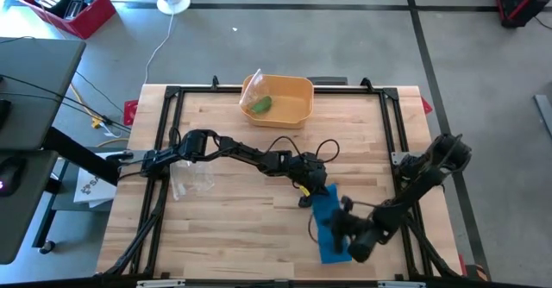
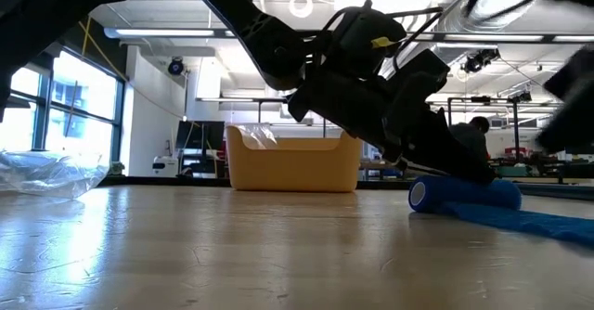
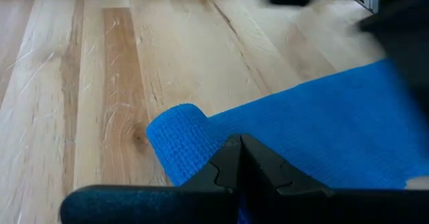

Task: Roll bandage
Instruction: Roll the blue bandage

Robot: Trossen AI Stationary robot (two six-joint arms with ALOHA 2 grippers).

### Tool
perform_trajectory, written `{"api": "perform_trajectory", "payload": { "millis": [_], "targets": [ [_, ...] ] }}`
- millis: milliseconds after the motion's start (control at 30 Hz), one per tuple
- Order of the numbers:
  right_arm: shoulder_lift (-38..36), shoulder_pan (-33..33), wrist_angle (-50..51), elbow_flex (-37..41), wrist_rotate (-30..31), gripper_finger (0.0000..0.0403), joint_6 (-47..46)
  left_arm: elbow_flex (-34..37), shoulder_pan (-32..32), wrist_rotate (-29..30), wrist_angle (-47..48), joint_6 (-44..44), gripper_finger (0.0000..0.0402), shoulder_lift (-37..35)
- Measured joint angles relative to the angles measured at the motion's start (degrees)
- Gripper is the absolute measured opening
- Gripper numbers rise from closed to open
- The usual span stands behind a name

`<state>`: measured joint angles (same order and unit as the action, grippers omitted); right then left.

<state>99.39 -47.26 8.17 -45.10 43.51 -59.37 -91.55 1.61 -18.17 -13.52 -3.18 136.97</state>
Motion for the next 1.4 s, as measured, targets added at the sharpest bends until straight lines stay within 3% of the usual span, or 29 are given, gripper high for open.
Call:
{"api": "perform_trajectory", "payload": {
  "millis": [100,333,667,867,967,1133,1400],
  "targets": [
    [2.6,1.8,0.3,2.1,2.8,0.0000,-4.1,0.0,0.0,0.0,0.1,-0.1,0.0007,0.0],
    [7.8,1.4,-1.6,3.0,1.9,0.0000,-10.0,0.1,-0.2,0.3,3.3,-1.3,0.0007,-1.9],
    [8.4,0.0,-3.4,3.1,2.3,0.0000,-11.3,0.1,0.0,0.4,7.7,-3.1,0.0019,-5.4],
    [8.5,0.0,-3.3,3.1,2.4,0.0000,-11.1,0.0,3.2,-6.3,10.1,-9.4,0.0031,-5.7],
    [8.5,0.0,-3.2,3.1,2.4,0.0000,-11.1,0.0,5.7,-1.8,9.4,-12.8,0.0024,-4.3],
    [8.5,-0.1,-3.8,3.1,2.4,0.0000,-11.2,0.0,6.5,17.7,6.1,-13.7,0.0009,-2.6],
    [8.6,-2.0,-4.9,3.2,3.1,0.0000,-12.4,-0.3,0.0,18.2,9.8,-5.6,0.0001,-2.9]
  ]
}}
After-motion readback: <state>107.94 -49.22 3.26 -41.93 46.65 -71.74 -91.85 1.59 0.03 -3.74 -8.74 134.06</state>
